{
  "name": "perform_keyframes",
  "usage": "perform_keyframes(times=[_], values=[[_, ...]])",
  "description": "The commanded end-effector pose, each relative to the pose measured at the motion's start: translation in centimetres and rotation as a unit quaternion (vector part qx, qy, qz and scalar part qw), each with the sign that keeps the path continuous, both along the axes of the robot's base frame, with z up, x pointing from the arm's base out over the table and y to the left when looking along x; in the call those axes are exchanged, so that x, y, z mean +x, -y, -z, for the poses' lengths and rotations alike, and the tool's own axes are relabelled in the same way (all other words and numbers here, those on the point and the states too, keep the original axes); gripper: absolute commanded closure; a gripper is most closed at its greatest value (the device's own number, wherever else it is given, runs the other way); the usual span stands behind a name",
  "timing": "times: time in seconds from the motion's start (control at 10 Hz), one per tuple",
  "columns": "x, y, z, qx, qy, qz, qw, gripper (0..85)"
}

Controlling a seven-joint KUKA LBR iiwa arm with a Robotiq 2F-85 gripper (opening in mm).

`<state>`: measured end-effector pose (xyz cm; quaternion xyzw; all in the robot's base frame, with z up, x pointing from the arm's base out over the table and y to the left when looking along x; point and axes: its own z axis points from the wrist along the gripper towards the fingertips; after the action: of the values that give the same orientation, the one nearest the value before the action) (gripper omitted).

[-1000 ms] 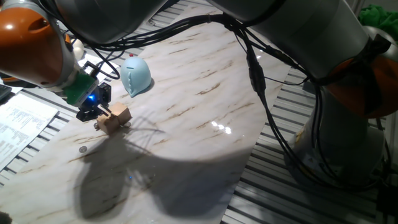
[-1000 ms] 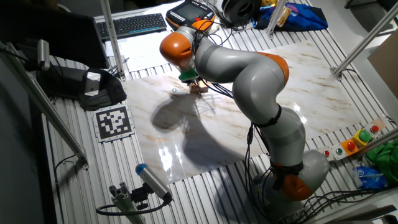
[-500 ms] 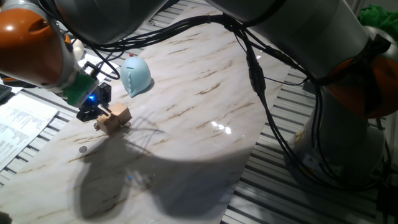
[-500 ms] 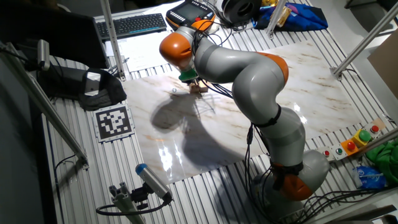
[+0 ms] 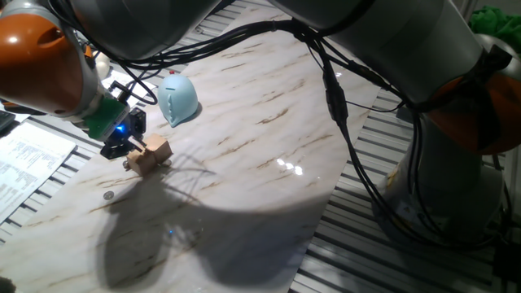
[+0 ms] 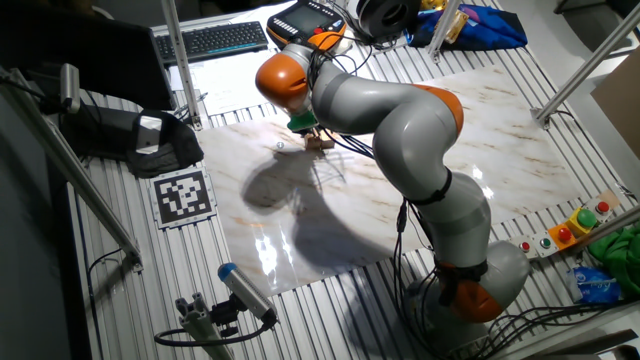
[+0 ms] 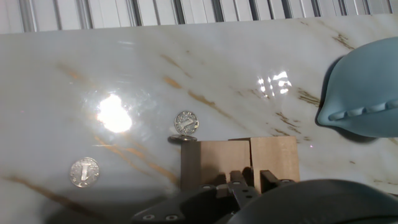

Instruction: Drop coins into a piggy bank

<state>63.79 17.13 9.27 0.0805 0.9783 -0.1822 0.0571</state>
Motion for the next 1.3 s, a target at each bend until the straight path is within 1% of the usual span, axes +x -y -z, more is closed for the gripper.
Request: perform_keyframes(times=[0.0, 0.2, 0.5, 0.6, 0.8, 1.2], values=[[0.01, 0.02, -0.02, -0.001, 0.001, 0.001, 1.0, 51.0], [0.07, 0.2, -0.01, -0.004, 0.0, 0.001, 1.0, 51.0], [0.06, 0.29, -0.03, -0.004, 0.0, -0.001, 1.0, 51.0], [0.07, 0.29, -0.02, -0.004, -0.001, -0.001, 1.0, 68.0], [0.07, 0.3, 0.07, -0.003, -0.001, -0.001, 1.0, 68.0], [0.09, 0.63, 0.25, -0.006, -0.002, -0.003, 1.0, 68.0]])
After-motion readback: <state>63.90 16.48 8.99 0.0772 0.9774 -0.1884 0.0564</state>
